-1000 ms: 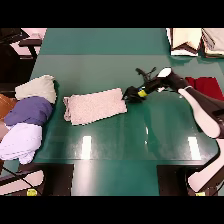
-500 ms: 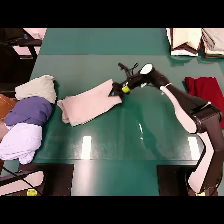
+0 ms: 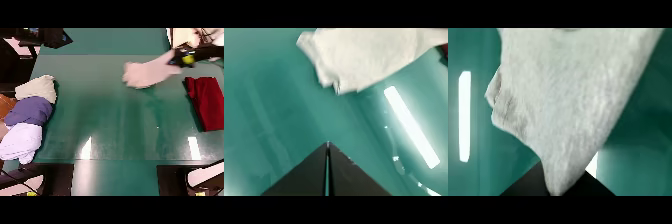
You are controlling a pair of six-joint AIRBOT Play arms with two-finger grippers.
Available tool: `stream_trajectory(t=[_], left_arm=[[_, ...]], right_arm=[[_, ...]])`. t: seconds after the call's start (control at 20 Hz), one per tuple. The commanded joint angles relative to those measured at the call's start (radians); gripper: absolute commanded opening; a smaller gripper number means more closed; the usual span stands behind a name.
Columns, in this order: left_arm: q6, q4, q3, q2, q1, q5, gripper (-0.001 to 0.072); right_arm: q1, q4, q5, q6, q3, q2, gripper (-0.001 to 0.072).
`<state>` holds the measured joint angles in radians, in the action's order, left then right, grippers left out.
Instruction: Fold the shirts.
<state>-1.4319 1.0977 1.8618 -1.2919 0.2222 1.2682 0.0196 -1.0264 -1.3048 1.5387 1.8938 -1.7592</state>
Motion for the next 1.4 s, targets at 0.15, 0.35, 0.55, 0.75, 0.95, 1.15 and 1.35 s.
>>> stream_trajectory(t=[0.15, 0.35, 0.55, 0.75, 0.95, 1.15, 1.35], left_arm=[[-0.005, 0.0, 0.0, 0.0, 0.071, -0.064, 0.0024], [-0.009, 0.001, 0.0, 0.0, 0.071, -0.064, 0.0024], [-0.008, 0.001, 0.0, 0.0, 0.071, -0.064, 0.0025], [-0.007, 0.001, 0.0, 0.0, 0.071, -0.047, 0.0024], [0.0, 0.001, 0.0, 0.0, 0.071, -0.041, 0.0025], [0.001, 0.003, 0.0, 0.0, 0.071, -0.028, 0.0025], [0.019, 0.001, 0.0, 0.0, 0.071, -0.026, 0.0025]], right_arm=[[0.394, -0.056, 0.028, 0.053, 0.003, 0.072, 0.0013], [0.471, -0.008, 0.083, 0.05, 0.003, 0.075, 0.0013], [0.455, -0.012, 0.156, 0.037, 0.003, 0.145, 0.0013], [0.456, -0.023, 0.069, 0.02, 0.003, 0.245, 0.0013], [0.481, -0.13, -0.156, 0.024, -0.011, 0.276, 0.0013], [0.5, -0.259, -0.196, 0.024, -0.234, 0.365, 0.0013], [0.559, -0.287, -0.19, 0.024, -0.471, 0.477, 0.0015]])
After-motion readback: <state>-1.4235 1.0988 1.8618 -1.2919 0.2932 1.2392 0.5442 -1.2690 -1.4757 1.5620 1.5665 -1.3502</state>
